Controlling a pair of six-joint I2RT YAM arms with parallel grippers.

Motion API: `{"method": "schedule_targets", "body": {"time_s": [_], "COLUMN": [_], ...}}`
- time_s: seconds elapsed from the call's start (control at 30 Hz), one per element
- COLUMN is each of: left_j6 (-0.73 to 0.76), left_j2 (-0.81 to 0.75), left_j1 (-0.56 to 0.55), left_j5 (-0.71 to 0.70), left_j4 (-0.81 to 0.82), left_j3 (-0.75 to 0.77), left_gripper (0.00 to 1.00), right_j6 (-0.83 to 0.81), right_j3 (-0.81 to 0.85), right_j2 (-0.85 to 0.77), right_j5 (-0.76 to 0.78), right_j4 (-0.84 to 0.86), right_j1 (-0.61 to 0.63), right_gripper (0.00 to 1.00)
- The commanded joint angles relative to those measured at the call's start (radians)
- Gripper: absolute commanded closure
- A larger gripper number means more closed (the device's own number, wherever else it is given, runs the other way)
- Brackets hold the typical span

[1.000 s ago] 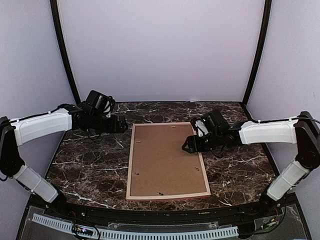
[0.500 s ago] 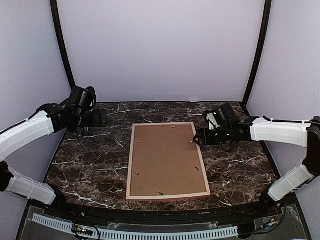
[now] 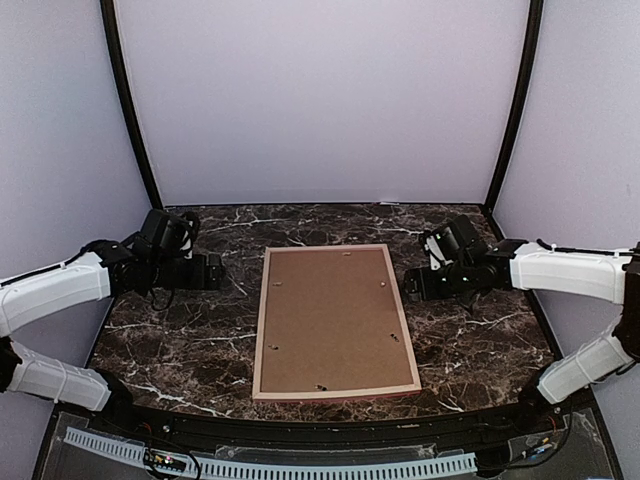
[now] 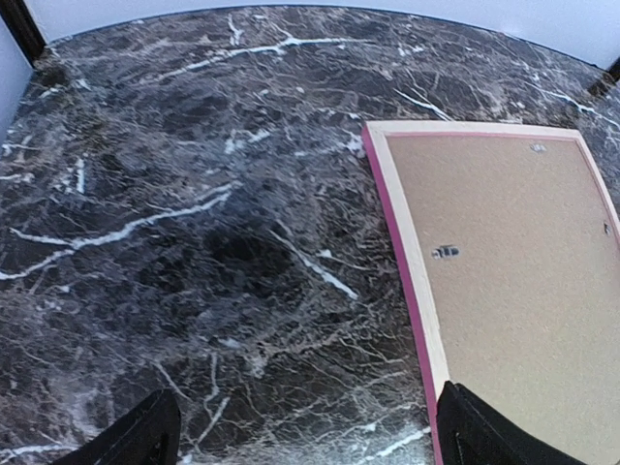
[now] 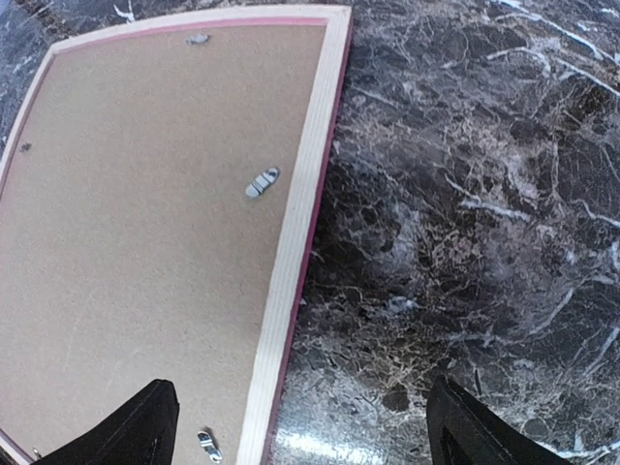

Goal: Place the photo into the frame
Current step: Hold the photo frame at the center of the board.

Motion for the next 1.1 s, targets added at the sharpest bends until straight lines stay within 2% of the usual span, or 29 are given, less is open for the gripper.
{"method": "schedule_targets", "body": {"time_s": [0.0, 0.23, 0.3, 0.4, 0.83, 1.07], "left_j6": [-0.033, -0.045, -0.051, -0.048, -0.012, -0.007], "left_j2": [-0.009, 0.007, 0.027, 0.085, 0.389, 0.488], "left_j1": [-0.011, -0.076, -0.099, -0.128, -0.182, -0.185], "left_j5": [0.160, 0.216, 0.211, 0.205, 0.189, 0.184], "left_j4": [0.114, 0.185, 0.195, 0.202, 0.176, 0.132], "left_j3": [-0.063, -0.104, -0.104, -0.092, 0.069, 0.140], "left_gripper": [0.05, 0.06, 0.09, 0.18, 0.32, 0.42], "right_j6": [-0.014, 0.006, 0.013, 0.021, 0.025, 0.019], "right_j3": [-0.049, -0.142, -0.159, -0.175, -0.179, -0.170], "right_j2": [-0.008, -0.029, -0.030, -0.023, 0.016, 0.039], "right_j5": [0.002, -0.175, -0.191, -0.205, -0.225, -0.222], "right_j4": [-0.032, 0.001, 0.007, 0.024, 0.058, 0.059], "right_j1": [-0.006, 0.002, 0.016, 0.034, 0.061, 0.061], "right_gripper": [0.11, 0.14, 0.14, 0.14, 0.18, 0.20]}}
